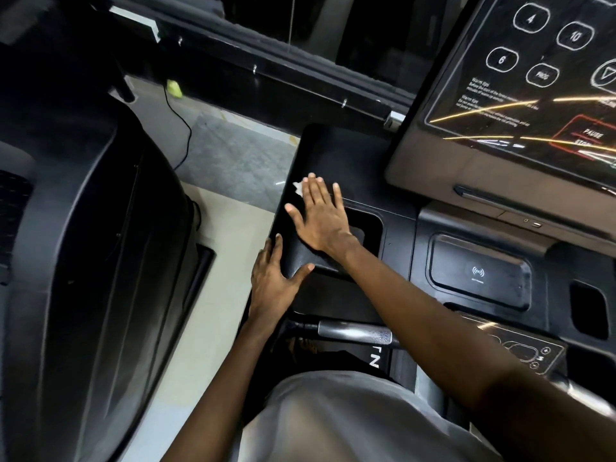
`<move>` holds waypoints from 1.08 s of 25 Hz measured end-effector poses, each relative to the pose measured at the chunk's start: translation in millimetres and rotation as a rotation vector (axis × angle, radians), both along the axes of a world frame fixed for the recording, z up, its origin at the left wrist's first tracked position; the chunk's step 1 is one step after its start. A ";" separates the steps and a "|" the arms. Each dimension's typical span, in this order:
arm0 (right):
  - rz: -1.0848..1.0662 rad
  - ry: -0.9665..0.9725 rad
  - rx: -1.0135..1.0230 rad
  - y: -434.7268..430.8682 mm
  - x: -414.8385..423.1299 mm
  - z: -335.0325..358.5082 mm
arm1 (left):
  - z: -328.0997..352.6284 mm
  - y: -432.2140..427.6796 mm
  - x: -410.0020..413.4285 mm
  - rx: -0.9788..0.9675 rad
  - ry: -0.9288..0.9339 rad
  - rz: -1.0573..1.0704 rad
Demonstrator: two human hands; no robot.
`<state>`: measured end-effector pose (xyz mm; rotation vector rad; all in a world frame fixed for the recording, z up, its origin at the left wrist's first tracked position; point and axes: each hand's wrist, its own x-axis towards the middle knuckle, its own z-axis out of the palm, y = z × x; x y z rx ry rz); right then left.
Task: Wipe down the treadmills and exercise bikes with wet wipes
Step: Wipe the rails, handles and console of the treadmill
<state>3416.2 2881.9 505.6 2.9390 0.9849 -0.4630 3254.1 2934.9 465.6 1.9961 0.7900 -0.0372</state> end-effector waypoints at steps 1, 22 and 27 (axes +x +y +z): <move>-0.015 0.002 -0.015 5.5 5.5 -0.1 | -0.7 1.1 -0.6 -0.004 -0.005 0.005; -0.408 -0.074 0.022 -149.5 -19.5 3.7 | -4.4 -7.7 2.4 0.218 -0.139 -0.169; -0.324 -0.066 0.054 -175.8 -54.3 9.4 | -11.3 -11.3 2.1 0.414 -0.207 -0.298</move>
